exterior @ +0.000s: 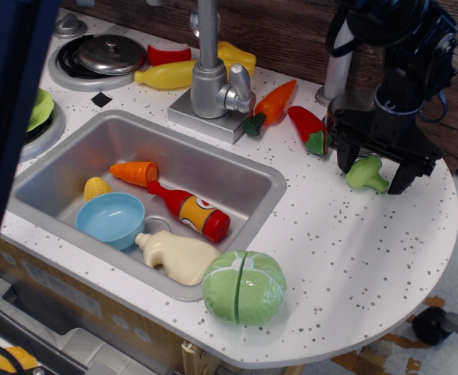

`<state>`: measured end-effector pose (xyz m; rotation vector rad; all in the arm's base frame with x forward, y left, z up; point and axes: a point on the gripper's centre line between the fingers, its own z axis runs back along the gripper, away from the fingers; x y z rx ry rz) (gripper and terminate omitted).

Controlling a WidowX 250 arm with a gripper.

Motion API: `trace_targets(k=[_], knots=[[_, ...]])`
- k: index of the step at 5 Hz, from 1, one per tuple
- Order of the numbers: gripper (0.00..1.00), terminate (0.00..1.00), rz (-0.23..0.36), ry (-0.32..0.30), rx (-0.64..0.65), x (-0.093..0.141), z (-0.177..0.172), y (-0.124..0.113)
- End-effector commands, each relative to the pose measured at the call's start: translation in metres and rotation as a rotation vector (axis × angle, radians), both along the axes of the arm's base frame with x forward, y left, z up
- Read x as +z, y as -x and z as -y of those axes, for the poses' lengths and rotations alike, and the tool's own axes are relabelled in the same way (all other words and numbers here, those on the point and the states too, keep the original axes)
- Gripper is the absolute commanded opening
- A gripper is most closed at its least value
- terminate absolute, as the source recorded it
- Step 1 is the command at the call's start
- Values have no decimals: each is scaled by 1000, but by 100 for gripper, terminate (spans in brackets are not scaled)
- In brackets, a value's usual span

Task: Put broccoli in bowl

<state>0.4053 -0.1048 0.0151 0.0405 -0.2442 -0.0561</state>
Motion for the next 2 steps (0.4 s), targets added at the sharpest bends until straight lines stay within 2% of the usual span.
trace_targets(k=[1, 2], knots=[[100, 0, 72, 41, -40, 2, -7, -18], [0, 0, 54, 26, -24, 6, -5, -16]])
